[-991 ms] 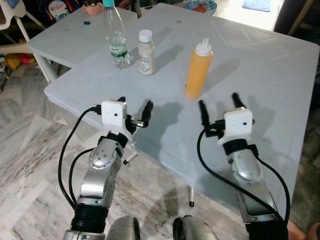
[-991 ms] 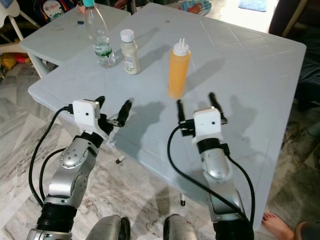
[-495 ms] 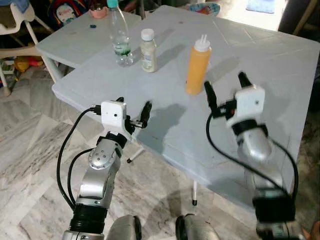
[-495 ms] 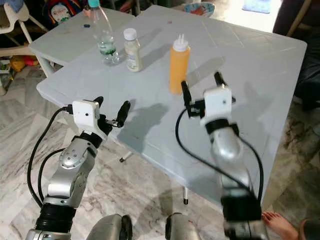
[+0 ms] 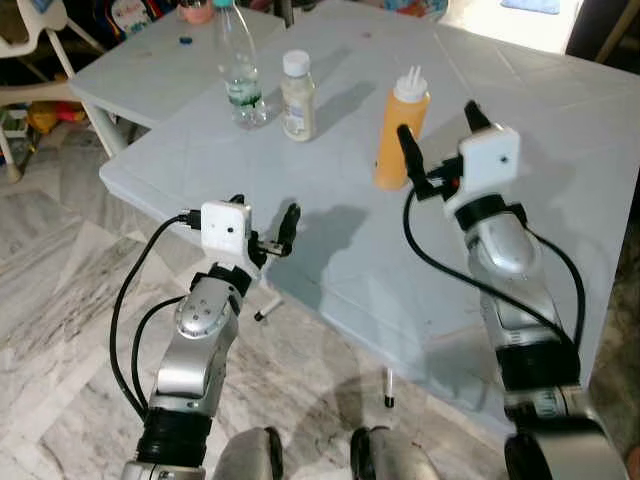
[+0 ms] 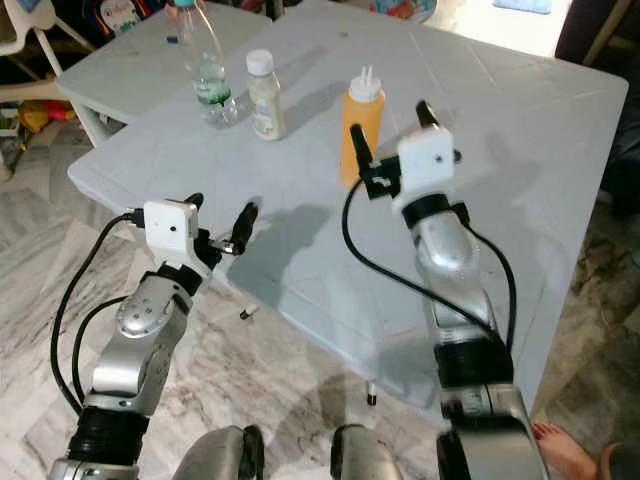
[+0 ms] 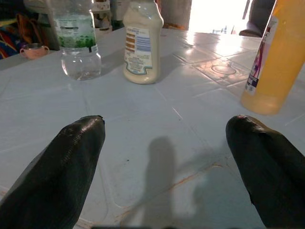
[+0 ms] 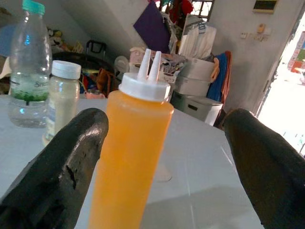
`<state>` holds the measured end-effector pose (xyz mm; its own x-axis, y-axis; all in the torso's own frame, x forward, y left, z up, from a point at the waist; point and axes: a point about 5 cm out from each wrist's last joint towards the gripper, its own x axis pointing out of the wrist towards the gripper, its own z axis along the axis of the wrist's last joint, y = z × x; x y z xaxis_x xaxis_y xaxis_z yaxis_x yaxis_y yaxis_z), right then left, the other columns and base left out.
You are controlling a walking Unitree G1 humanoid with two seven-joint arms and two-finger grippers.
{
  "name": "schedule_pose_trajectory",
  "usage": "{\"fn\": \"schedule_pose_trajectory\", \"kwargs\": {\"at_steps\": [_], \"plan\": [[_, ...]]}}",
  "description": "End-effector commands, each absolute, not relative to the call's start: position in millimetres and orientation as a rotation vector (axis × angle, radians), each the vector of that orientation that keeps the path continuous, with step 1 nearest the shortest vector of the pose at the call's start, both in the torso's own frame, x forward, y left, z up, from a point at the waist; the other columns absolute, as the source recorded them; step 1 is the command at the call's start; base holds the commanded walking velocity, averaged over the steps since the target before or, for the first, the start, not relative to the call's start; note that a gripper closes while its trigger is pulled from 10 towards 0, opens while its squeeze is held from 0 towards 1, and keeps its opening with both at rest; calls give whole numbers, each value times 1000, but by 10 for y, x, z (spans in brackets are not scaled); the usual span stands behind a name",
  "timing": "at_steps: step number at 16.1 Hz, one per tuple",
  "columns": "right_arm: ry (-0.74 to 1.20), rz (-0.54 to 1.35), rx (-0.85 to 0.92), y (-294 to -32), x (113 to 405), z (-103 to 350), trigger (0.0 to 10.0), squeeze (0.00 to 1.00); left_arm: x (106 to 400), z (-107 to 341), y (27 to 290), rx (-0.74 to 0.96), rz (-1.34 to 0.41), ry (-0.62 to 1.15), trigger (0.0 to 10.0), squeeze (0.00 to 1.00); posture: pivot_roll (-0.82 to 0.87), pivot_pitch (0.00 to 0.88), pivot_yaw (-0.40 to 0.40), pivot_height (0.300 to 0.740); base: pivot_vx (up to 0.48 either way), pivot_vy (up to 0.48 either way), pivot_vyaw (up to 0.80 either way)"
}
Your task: Restocking fridge
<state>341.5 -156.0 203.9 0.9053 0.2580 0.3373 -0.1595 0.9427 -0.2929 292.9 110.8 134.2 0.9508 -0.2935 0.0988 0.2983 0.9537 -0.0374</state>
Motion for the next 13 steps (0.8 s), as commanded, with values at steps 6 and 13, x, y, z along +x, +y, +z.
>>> {"fn": "schedule_pose_trajectory", "kwargs": {"at_steps": [6,13], "plan": [[-399,215,-261,-1490,3602,2137,10000,0,2888,1340,1184,-18,-289,-76,10000,0,17,174,78,740,0,0,0],[-357,288,-212,-1362,3749,2110,10000,0,2840,1342,1239,-3,-280,-57,10000,0,52,192,74,740,0,0,0]]}}
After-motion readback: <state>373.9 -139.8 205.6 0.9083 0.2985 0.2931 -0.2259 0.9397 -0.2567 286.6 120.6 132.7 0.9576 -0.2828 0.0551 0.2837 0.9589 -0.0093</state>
